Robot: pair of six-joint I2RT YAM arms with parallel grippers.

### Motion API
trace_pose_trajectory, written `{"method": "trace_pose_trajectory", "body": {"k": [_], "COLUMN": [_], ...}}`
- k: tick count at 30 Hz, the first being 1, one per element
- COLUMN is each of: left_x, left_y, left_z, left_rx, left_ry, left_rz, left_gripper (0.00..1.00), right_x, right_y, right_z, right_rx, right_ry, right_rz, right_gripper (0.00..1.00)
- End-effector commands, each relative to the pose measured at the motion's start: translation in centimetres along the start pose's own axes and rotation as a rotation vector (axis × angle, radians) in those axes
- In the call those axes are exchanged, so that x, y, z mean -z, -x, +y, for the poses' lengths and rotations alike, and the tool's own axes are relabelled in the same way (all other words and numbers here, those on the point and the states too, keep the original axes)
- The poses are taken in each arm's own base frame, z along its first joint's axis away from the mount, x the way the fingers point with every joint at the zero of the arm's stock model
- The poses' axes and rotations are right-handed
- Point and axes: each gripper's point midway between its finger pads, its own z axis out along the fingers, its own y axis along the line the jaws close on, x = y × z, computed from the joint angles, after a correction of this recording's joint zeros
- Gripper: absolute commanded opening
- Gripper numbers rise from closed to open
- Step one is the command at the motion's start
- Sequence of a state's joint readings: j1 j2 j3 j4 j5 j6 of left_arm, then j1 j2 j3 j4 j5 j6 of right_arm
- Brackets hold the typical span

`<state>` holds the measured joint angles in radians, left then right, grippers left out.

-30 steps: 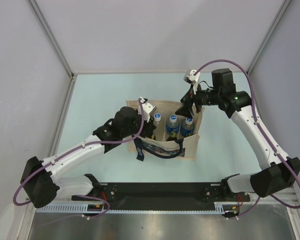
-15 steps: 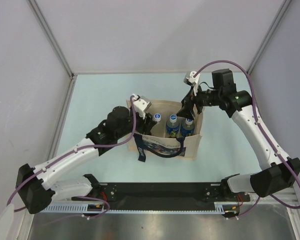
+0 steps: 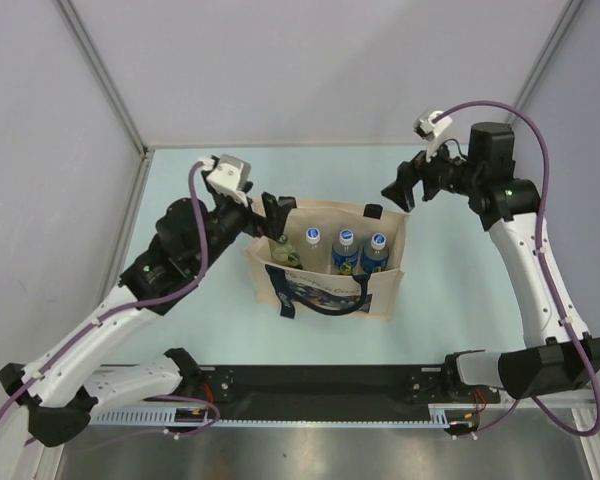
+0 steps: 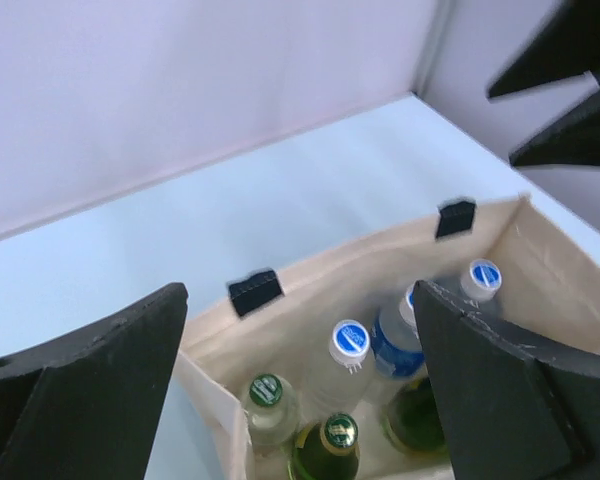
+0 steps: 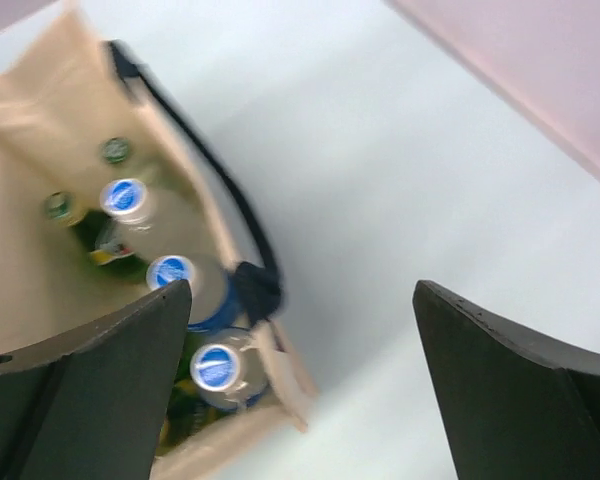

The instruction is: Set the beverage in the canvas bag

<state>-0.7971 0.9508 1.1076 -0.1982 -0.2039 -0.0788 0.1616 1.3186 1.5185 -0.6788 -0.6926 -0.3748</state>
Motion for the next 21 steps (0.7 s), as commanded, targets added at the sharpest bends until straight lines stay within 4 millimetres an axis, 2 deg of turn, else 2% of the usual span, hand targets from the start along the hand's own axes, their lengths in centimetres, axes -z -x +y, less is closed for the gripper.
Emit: {"method": "trace_pose_trajectory", "body": {"k": [1, 2, 3, 4, 6, 7, 9, 12, 14, 21], "left_x": [1.9, 1.9, 2.2, 2.8, 3.6, 4.2, 5.3, 6.9, 7.4, 8.0], "left_y": [4.0, 4.1, 4.9, 4.8, 4.8, 4.8, 4.8, 4.4, 3.6, 2.3], "left_z": [4.6, 5.5, 6.3, 8.0, 9.6, 11.0, 12.1, 13.4, 13.8, 13.9], "left_rx": [0.085, 0.097, 0.126, 0.134, 0.158, 0.164, 0.168, 0.159, 0.154, 0.163], "left_ry": [0.222, 0.261, 0.287, 0.342, 0.391, 0.435, 0.470, 0.519, 0.538, 0.539], "left_rz": [-0.018, -0.006, -0.017, -0.010, -0.018, -0.026, -0.039, -0.044, -0.031, -0.015], "left_gripper": [1.00, 1.00, 1.00, 1.00, 1.00, 1.00, 1.00, 1.00, 1.00, 1.00], "right_x": [4.1, 5.0, 6.1, 6.9, 9.5, 10.4, 12.6, 15.2, 16.1, 16.6], "right_y": [1.4, 2.0, 1.7, 1.9, 1.7, 1.6, 1.2, 0.8, 0.7, 0.8], "right_z": [-6.8, -8.3, -9.8, -10.6, -13.2, -14.1, -15.8, -16.8, -16.8, -16.3], "right_rx": [-0.067, -0.080, -0.137, -0.153, -0.225, -0.242, -0.255, -0.252, -0.244, -0.252], "right_ry": [-0.400, -0.475, -0.566, -0.610, -0.761, -0.822, -0.973, -1.123, -1.163, -1.169], "right_rz": [-0.090, -0.131, -0.144, -0.160, -0.193, -0.201, -0.208, -0.214, -0.207, -0.198], "right_gripper": [1.00, 1.00, 1.00, 1.00, 1.00, 1.00, 1.00, 1.00, 1.00, 1.00]}}
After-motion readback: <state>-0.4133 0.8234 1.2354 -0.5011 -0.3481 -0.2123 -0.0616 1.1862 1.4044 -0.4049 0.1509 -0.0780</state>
